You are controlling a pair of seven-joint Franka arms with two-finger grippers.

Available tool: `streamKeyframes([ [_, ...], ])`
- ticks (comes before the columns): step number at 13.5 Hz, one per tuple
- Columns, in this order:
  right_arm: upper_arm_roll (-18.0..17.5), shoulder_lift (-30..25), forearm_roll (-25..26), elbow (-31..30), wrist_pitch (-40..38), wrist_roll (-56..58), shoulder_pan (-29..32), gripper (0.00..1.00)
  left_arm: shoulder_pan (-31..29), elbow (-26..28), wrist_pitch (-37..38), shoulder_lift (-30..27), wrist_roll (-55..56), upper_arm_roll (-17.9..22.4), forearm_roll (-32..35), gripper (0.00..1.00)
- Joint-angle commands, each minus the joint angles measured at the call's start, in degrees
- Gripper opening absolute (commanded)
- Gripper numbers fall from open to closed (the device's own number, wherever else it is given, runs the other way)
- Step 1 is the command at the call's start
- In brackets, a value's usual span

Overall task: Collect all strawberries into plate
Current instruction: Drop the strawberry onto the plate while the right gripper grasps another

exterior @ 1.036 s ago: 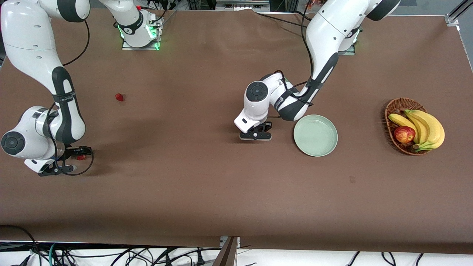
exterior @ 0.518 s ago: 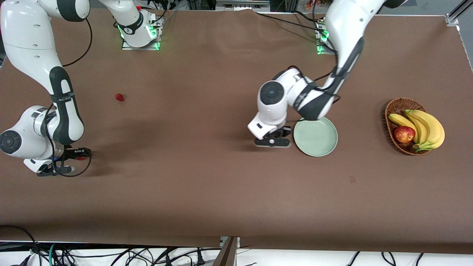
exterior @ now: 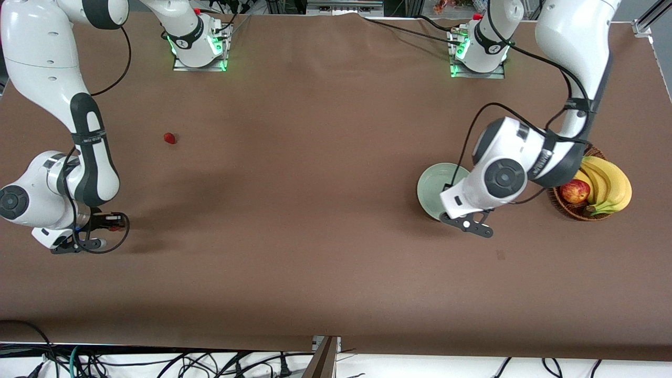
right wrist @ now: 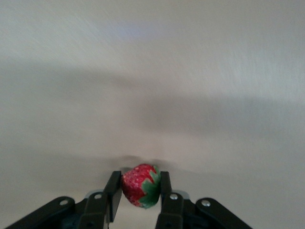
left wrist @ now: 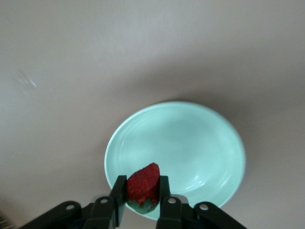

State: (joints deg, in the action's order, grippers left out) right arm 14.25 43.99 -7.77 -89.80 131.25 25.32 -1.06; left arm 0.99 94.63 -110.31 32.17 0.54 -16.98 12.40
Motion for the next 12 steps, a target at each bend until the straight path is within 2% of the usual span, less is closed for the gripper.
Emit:
streamKeyframes([
  [1,-1.76,-0.66,-1.2,3.21,-1.0,-2.71,-3.32,0.19,-0.03,1.43,-0.79,2.89,-2.39,-0.69,-0.71,0.0],
  [4,-6.06,-0.66,-1.02,3.84,-0.91,-16.57,-8.05,0.19,0.15,2.22,-1.14,3.96,-2.04,-0.69,-0.71,0.0],
  [5,-6.33,-0.66,-0.76,3.84,-0.91,-22.1,-10.69,0.2,0.41,2.74,-2.01,4.39,-1.86,-0.6,-0.63,0.11],
  [6,-7.9,-0.75,-0.67,3.93,-1.0,-27.73,-12.1,0.2,0.76,3.88,-4.02,4.74,-1.43,-0.6,-0.28,0.3],
  [7,-10.79,-1.18,-0.58,3.93,-1.0,-33.79,-13.08,0.2,0.68,4.85,-5.69,4.66,-1.42,-0.6,-0.19,0.44],
  [8,-13.08,-1.28,-0.5,3.93,-0.91,-39.07,-14.3,0.2,0.42,4.86,-5.8,4.66,-1.6,-0.6,-0.1,0.84],
  [9,-13.89,-1.19,-0.5,4.36,-0.74,-44.95,-16.75,0.2,0.41,4.77,-5.71,4.57,-2.29,-0.6,0.08,1.0],
  [12,-14.07,1.0,-0.58,8.49,-0.3,-62.36,-25.19,0.2,0.15,3.81,-3.44,2.65,-2.21,-0.69,-0.01,1.0],
])
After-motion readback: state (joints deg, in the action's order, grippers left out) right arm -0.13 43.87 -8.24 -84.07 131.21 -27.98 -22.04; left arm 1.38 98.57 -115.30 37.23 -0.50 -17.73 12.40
